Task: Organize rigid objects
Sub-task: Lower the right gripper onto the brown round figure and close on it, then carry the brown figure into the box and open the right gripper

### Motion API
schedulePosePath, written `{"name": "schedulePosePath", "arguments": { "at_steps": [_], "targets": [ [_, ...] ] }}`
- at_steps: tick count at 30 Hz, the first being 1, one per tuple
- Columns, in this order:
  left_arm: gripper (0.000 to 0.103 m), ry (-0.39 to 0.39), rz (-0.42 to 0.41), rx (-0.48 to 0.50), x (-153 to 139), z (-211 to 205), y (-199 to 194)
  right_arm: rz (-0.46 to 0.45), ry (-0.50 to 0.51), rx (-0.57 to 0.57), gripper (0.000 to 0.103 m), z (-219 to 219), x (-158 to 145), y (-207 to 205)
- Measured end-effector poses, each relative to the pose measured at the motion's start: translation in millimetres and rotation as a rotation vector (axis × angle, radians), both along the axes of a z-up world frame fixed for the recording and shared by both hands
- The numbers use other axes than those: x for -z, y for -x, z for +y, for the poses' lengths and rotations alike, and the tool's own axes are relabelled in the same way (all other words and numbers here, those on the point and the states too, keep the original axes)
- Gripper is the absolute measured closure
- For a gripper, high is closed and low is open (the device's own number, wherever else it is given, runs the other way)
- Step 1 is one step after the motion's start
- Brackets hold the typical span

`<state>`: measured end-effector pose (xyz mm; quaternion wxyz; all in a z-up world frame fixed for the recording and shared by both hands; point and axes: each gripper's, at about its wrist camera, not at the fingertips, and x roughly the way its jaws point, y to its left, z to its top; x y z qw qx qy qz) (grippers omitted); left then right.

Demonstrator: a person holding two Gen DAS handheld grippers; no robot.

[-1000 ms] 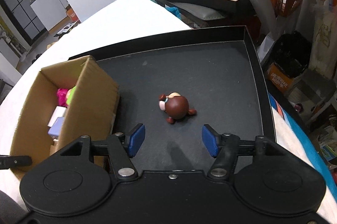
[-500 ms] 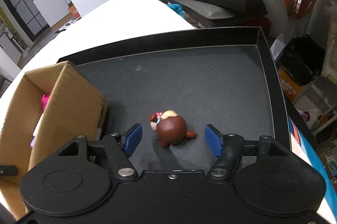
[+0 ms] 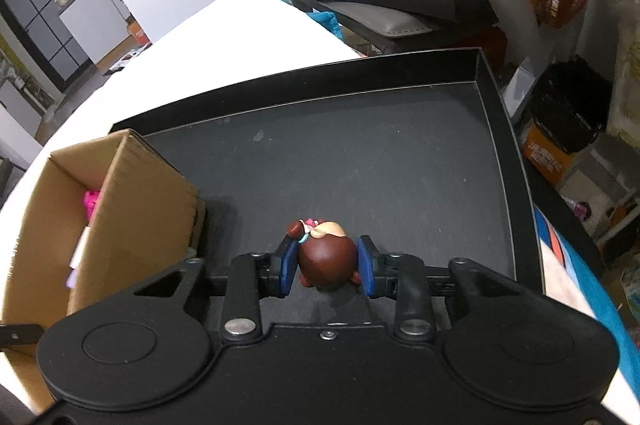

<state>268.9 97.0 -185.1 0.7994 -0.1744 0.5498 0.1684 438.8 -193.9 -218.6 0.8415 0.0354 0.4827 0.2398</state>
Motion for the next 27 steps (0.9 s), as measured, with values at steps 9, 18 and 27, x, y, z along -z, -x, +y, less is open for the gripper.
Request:
{"name": "schedulePosePath", "arguments": {
  "at_steps": [9, 18, 27],
  "targets": [
    [0.09, 0.039, -0.03, 0.015, 0.1, 4.1, 6.2, -0.017, -0.011, 0.021, 0.072, -5.3, -36.3, 12.0],
    [0.089, 0.065, -0.052, 0.017, 1.7, 7.9, 10.2, -0.072, 0.065, 0.004, 0.072, 0.6, -66.8, 25.6],
    [0.088, 0.093, -0.089, 0.018, 2.9, 12.6, 16.3, -0.156, 0.114, -0.039, 0.072, 30.6, -106.7, 41.1]
  ]
}}
